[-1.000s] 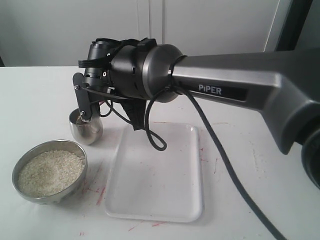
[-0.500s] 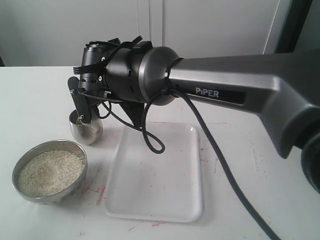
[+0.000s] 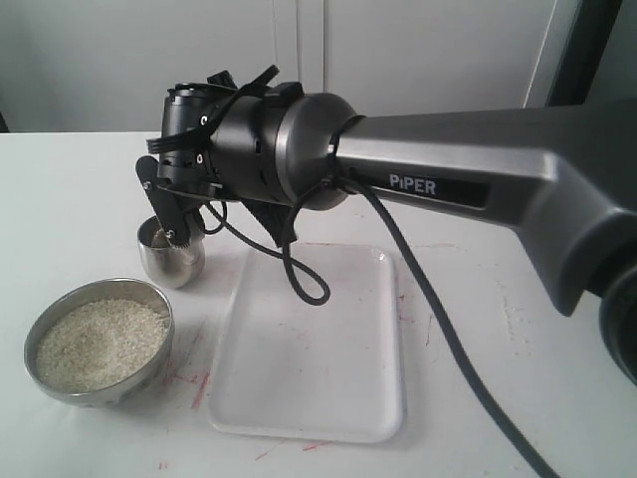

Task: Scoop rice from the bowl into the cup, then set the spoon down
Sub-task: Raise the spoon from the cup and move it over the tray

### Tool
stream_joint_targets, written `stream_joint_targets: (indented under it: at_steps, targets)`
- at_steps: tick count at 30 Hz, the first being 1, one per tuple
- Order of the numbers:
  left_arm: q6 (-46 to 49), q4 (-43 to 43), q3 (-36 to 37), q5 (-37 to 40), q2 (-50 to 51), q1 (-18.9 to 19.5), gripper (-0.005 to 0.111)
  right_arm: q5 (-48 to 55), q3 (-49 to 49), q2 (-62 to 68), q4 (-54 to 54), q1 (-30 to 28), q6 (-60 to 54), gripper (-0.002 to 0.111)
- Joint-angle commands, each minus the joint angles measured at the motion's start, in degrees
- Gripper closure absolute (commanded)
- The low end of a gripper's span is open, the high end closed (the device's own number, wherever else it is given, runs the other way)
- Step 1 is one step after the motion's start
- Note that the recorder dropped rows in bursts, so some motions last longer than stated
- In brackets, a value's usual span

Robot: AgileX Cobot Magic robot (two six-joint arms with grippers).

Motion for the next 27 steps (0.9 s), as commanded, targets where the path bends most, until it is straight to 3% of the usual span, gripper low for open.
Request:
stream_joint_targets:
  at_steps: [1,13,27]
  targets:
    - [-0.3,-0.5,-0.2,-0.3,0.0,0.1,0.092,-0.6,-0.2,0.0,-1.5,0.0,-0.4,0.105]
    - [-0.3,-0.5,-0.2,-0.3,0.0,0.1,0.092,-0.6,-0.2,0.0,-0.4,0.4,0.1,0.105]
    - [-0.3,-0.5,-0.2,-0.3,0.0,0.1,0.092,-4.8,-0.2,-5.2,0.3,0.4,40.6,0.105]
